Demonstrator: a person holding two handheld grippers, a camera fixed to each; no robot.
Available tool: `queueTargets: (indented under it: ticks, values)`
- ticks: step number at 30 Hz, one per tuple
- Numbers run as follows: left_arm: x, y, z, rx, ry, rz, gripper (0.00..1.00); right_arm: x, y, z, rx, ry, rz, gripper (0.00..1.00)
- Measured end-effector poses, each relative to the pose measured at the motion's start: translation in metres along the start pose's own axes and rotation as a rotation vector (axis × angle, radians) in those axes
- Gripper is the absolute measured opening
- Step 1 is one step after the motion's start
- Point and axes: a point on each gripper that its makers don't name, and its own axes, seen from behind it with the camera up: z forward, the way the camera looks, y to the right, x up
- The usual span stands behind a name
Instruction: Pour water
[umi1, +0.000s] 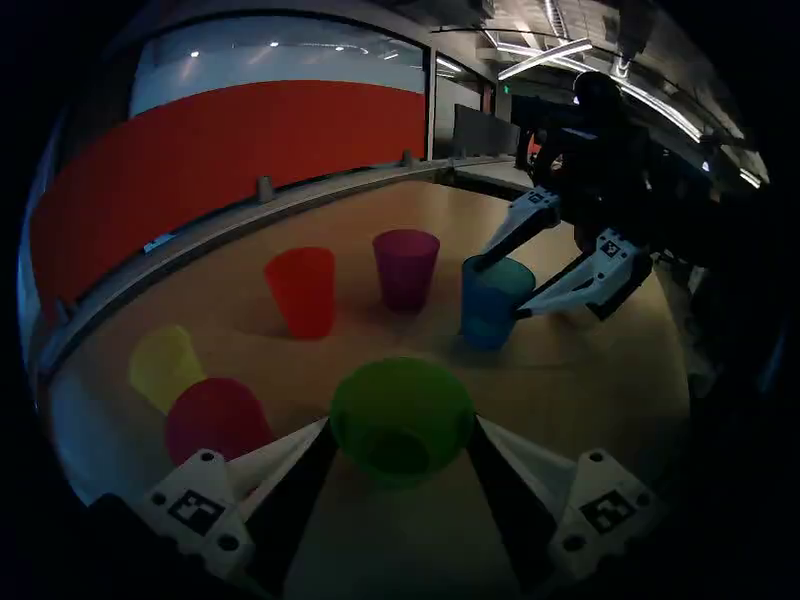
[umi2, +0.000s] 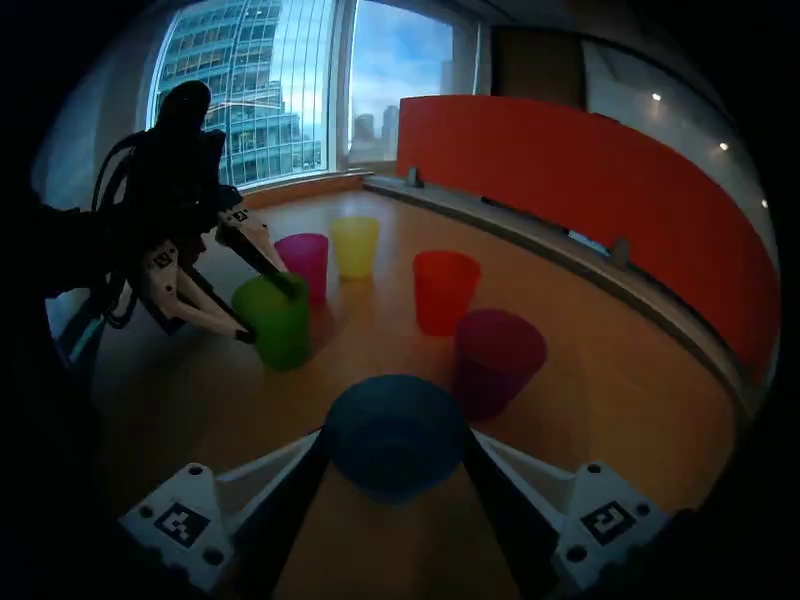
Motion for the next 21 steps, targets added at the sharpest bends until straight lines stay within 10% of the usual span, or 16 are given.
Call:
queueTargets:
  ticks: [21]
  values:
    - [0.018, 0.007, -0.016, 0.013, 0.059, -0.011, 0.87, 0.025, -0.005, -0.021, -0.021, 0.081, 0.008, 0.93]
